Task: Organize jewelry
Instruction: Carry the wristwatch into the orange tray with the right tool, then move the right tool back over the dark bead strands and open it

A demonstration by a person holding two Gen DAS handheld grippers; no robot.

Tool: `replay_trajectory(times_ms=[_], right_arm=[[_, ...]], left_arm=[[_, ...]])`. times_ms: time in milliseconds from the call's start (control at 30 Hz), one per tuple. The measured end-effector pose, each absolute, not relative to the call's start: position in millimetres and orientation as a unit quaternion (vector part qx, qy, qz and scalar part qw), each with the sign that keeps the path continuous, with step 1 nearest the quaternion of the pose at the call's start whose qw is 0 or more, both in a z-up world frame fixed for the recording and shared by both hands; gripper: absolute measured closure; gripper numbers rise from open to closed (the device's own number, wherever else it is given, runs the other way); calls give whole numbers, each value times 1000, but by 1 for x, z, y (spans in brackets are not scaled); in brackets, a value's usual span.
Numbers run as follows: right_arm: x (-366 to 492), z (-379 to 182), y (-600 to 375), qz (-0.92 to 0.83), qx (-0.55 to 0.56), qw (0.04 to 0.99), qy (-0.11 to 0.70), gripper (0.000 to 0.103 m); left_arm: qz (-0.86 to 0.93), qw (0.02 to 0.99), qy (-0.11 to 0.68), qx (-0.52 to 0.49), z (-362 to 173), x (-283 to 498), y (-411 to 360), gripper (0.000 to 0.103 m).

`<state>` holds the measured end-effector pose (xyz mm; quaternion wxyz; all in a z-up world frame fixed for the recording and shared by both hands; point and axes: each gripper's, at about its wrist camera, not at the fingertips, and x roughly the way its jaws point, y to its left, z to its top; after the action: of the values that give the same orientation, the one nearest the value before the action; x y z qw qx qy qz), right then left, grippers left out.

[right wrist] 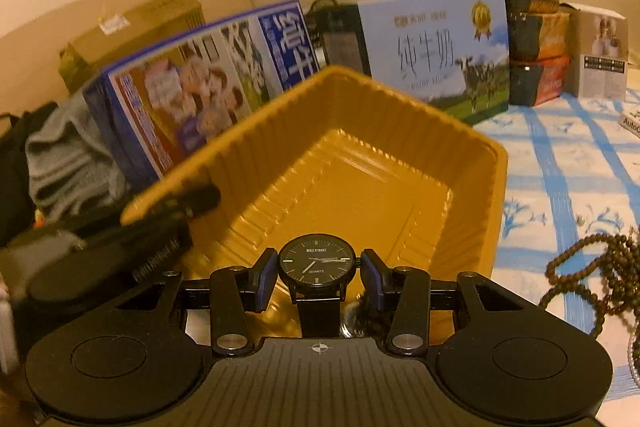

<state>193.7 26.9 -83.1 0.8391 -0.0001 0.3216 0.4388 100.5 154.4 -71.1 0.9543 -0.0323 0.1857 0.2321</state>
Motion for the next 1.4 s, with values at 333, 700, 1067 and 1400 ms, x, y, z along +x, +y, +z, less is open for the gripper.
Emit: replay_trajectory(times_ms=[333, 700, 1067, 1400], right_arm=[[192, -88, 36, 436, -40, 839, 323, 54], [192, -81, 23, 416, -36, 849, 323, 36], [189, -74, -48, 364, 15, 867, 340, 35], [212, -96, -131, 247, 15, 892, 378, 35]], left_arm=[[235, 952, 193, -35, -73, 103, 158, 94], [237, 951, 195, -33, -75, 104, 158, 94], [236, 951, 196, -32, -75, 103, 157, 94], [237, 951, 196, -31, -76, 103, 157, 94]])
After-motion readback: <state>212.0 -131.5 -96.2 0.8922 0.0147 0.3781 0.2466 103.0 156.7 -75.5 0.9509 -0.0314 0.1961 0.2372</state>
